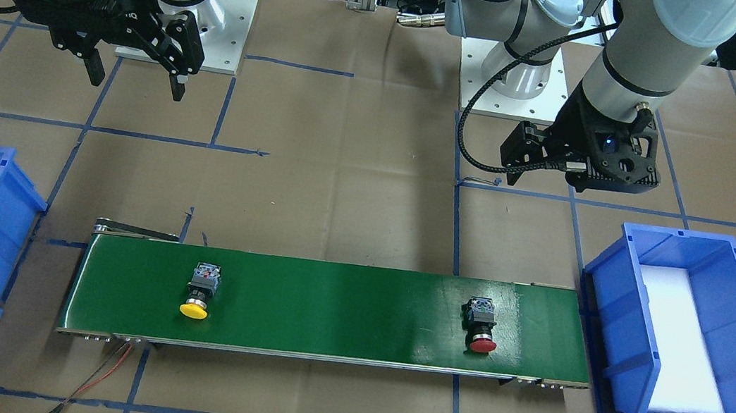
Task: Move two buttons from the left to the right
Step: 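Raise the left gripper above the conveyor end nearest the bin, then lower the right gripper onto the yellow button at the belt's end and grasp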
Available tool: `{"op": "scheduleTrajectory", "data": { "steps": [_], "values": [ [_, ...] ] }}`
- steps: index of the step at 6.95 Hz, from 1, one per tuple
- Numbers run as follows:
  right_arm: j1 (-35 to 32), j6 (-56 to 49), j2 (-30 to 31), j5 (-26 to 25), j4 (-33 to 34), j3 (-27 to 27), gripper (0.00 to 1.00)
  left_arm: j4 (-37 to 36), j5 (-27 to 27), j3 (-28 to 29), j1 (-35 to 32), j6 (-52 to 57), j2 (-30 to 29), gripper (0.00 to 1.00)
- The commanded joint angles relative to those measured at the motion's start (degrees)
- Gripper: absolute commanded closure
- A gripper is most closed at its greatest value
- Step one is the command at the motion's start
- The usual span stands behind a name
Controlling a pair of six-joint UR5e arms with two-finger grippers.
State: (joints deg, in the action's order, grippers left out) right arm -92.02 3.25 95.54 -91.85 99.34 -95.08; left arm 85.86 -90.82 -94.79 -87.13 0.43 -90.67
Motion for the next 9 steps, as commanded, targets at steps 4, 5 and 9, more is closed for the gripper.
{"op": "scheduleTrajectory", "data": {
  "steps": [4, 5, 9],
  "values": [
    [0.0, -0.2, 0.0, -0.2, 0.1, 0.1, 0.00, -0.4, 0.1, 0.2, -0.5, 0.2, 0.0, 0.00],
    [0.0, -0.1, -0.2, -0.2, 0.4, -0.4, 0.00, -0.4, 0.1, 0.2, -0.5, 0.3, 0.1, 0.00],
    [0.6, 0.0, -12.2, 0.1, 11.1, 0.0, 0.00, -0.6, 0.0, 0.3, -0.4, 1.1, 0.6, 0.00]
  ]
}}
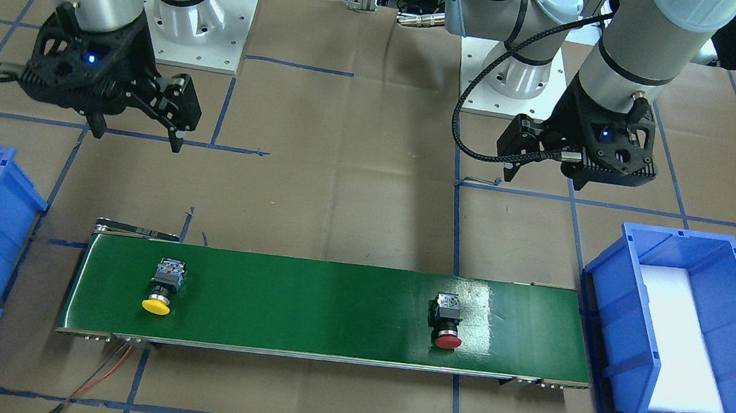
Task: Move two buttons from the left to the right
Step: 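Lower the right gripper onto the yellow button at the belt's end and grasp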
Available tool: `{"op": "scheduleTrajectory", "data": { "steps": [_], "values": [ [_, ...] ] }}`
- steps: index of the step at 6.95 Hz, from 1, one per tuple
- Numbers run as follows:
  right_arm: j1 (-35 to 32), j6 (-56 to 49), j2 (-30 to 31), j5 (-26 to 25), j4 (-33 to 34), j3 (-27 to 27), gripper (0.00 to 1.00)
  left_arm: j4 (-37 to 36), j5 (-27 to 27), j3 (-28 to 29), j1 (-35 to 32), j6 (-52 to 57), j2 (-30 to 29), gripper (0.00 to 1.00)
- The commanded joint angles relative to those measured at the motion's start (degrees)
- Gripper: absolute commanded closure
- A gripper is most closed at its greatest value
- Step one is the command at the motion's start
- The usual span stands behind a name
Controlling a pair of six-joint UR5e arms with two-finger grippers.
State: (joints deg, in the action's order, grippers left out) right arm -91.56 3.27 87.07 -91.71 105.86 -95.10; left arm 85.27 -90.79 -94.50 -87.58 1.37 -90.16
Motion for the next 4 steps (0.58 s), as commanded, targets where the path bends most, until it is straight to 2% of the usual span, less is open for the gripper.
{"op": "scheduleTrajectory", "data": {
  "steps": [1, 2, 4],
  "values": [
    [0.6, 0.0, -7.3, 0.0, 8.4, 0.0, 0.00, 0.0, 0.0, -0.1, 0.0, 0.1, 0.2, 0.00],
    [2.2, 0.2, -10.4, 0.0, 12.3, 0.4, 0.00, 0.0, 0.0, -0.2, 0.0, 0.1, 0.2, 0.00],
    [4.9, 0.5, -16.0, -0.3, 13.7, 0.4, 0.00, 0.0, 0.0, -0.4, 0.0, 0.0, 0.2, 0.00]
  ]
}}
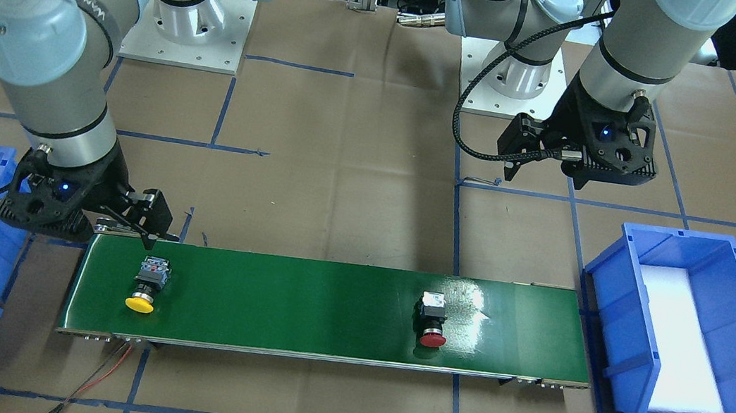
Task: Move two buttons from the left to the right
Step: 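Lower the right gripper onto the yellow button at the belt's end and grasp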
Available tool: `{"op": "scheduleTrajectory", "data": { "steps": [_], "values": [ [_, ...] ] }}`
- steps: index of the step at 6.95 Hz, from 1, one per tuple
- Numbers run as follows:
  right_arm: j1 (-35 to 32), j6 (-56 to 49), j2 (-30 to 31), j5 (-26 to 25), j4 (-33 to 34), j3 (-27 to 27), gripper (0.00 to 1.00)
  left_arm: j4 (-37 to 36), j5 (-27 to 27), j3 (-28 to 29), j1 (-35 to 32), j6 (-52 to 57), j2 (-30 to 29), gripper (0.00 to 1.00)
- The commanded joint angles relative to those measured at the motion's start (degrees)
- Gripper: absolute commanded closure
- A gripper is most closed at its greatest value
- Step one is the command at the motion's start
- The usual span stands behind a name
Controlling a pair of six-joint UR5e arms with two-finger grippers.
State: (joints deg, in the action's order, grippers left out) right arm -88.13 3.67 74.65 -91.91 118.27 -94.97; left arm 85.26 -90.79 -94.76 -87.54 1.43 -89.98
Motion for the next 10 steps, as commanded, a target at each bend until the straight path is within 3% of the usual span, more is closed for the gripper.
{"op": "scheduleTrajectory", "data": {
  "steps": [1, 5, 6, 7, 8, 10],
  "values": [
    [1.6, 0.4, -6.4, 0.2, 4.2, 0.3, 0.01, 0.0, 0.0, 0.0, 0.0, 0.0, -0.3, 0.00],
    [1.5, 1.5, -10.4, 2.8, 6.4, -0.7, 0.01, 0.0, 0.0, 0.0, 0.0, 0.0, -0.3, 0.00],
    [1.5, 1.3, -10.8, 2.4, 6.0, -0.6, 0.31, 0.0, 0.0, 0.1, 0.0, 0.0, -0.3, 0.00],
    [1.6, 0.6, -10.4, 2.4, 4.5, -0.5, 0.75, -0.1, 0.0, 0.1, 0.0, -0.1, -0.4, 0.00],
    [1.7, 0.4, -10.1, 2.4, 1.9, 0.0, 0.96, 0.0, 0.0, 0.2, 0.0, -0.1, -0.4, 0.00],
    [2.2, -1.1, -8.3, -0.8, 1.4, 0.4, 0.98, 0.0, 0.0, 0.0, 0.0, -0.1, -0.4, 0.00]
  ]
}}
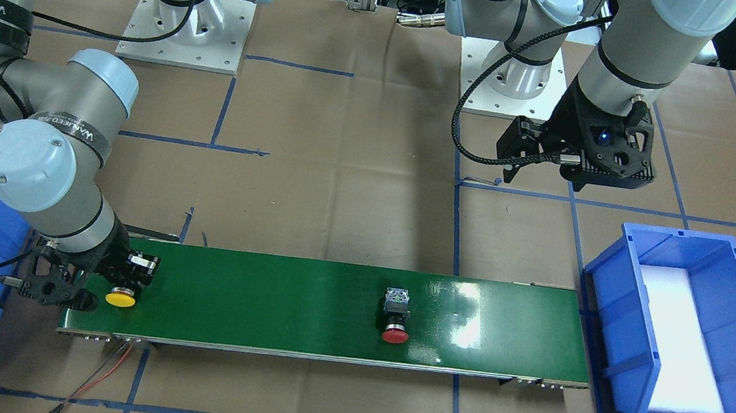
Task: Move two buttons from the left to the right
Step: 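Lower the right gripper onto the yellow button at the belt's end and grasp, then carry the yellow button into the empty blue bin with the right gripper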
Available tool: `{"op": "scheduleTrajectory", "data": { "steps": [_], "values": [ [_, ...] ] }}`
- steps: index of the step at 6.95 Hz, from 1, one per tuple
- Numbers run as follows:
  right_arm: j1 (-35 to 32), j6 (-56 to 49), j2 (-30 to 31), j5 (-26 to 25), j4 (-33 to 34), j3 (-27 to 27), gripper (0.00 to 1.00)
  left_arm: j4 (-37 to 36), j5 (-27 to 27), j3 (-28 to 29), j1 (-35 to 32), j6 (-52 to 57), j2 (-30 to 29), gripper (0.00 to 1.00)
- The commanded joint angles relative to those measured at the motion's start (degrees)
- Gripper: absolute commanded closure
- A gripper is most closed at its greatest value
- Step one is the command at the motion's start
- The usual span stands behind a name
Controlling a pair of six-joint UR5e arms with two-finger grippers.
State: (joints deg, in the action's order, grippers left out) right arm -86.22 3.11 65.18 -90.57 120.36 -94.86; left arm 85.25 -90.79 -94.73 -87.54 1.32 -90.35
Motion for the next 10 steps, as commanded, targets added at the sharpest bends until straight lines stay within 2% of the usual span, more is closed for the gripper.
{"op": "scheduleTrajectory", "data": {
  "steps": [1, 2, 3, 5, 6, 7, 8, 10],
  "values": [
    [1.5, -0.6, 3.9, -2.2, -3.6, 2.2, 0.97, 0.0, 0.0, -0.2, 0.0, 0.0, 0.1, 0.00],
    [4.5, -2.1, 6.5, -1.9, -11.8, 6.7, 0.97, -0.1, 0.1, -0.1, 0.0, 0.0, 0.1, 0.00],
    [7.7, -7.6, 7.2, -2.0, -16.0, 10.0, 0.97, -0.1, 0.1, -0.1, 0.0, 0.0, 0.2, 0.00],
    [18.1, -29.1, 7.2, -2.2, -15.2, 11.5, 0.97, 0.0, 0.1, -0.2, 0.0, 0.0, 0.2, 0.00],
    [22.5, -34.9, 6.7, -1.4, -15.1, 10.6, 0.97, -0.1, 0.1, -0.2, 0.0, 0.0, 0.3, 0.00],
    [25.9, -35.4, 6.7, -1.4, -13.6, 7.4, 0.97, -0.1, 0.1, -0.3, 0.0, 0.0, 0.3, 0.00],
    [27.0, -39.4, 7.1, -1.3, -6.7, 2.3, 0.97, -0.1, 0.1, -0.4, 0.0, 0.0, 0.4, 0.00],
    [29.4, -39.2, 7.2, 0.0, 7.5, -9.7, 0.97, -0.1, 0.1, -0.6, 0.0, 0.0, 0.5, 0.00]
  ]
}}
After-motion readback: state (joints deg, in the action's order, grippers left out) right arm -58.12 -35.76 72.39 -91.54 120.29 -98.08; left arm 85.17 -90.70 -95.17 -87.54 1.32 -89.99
